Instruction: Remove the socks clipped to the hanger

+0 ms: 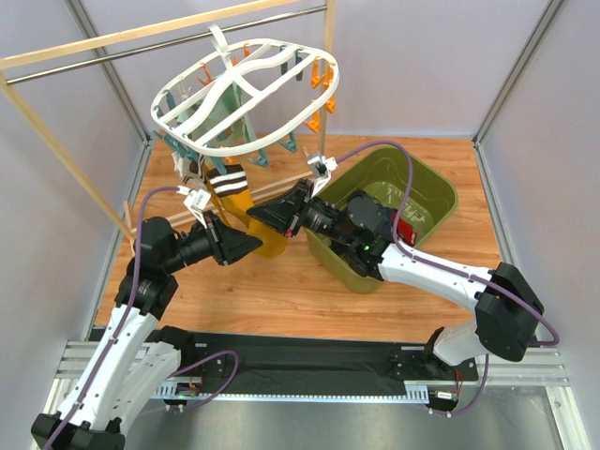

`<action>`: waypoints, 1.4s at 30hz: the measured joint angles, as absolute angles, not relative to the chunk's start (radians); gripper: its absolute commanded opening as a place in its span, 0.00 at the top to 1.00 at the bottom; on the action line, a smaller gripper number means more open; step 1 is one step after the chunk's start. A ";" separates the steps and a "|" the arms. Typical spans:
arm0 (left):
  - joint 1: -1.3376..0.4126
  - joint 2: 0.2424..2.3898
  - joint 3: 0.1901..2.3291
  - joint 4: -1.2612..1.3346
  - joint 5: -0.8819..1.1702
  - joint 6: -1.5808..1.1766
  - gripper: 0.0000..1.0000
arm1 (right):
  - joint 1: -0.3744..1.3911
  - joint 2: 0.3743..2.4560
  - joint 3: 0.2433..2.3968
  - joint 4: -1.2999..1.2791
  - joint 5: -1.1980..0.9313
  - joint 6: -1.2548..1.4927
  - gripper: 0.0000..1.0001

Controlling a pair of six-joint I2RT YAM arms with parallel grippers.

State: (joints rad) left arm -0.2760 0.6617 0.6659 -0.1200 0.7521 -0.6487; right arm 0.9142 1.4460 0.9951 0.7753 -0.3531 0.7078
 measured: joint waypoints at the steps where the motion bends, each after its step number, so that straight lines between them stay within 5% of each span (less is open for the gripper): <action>1: -0.276 0.658 0.666 -0.124 0.744 -0.638 0.90 | 0.914 1.446 0.995 0.774 -0.350 0.707 1.00; 2: -0.276 0.651 0.668 -0.139 0.727 -0.625 1.00 | 0.914 1.446 0.995 0.771 -0.349 0.706 0.98; 4: -0.277 0.637 0.677 -0.164 0.707 -0.606 1.00 | 0.914 1.446 0.996 0.754 -0.348 0.700 0.81; 12: -0.279 0.590 0.722 -0.248 0.667 -0.573 1.00 | 0.914 1.401 1.073 0.432 -0.256 0.585 0.65; 21: -0.284 0.556 0.722 -0.331 0.538 -0.546 1.00 | 0.986 1.365 1.444 -0.054 0.034 0.445 0.65; 25: -0.317 0.554 0.723 -0.353 0.457 -0.532 1.00 | 1.079 1.370 1.534 -0.167 0.173 0.381 0.55; 30: -0.381 0.558 0.723 -0.374 0.372 -0.517 1.00 | 1.169 1.411 1.555 -0.202 0.266 0.298 0.43; 42: -0.459 0.560 0.723 -0.394 0.247 -0.505 1.00 | 1.224 1.529 1.440 -0.126 0.342 0.156 0.32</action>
State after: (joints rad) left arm -0.4587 0.5602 0.7231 -0.3939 0.2470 -0.5053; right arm 1.2243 1.5288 1.4403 -0.1265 0.3416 0.1562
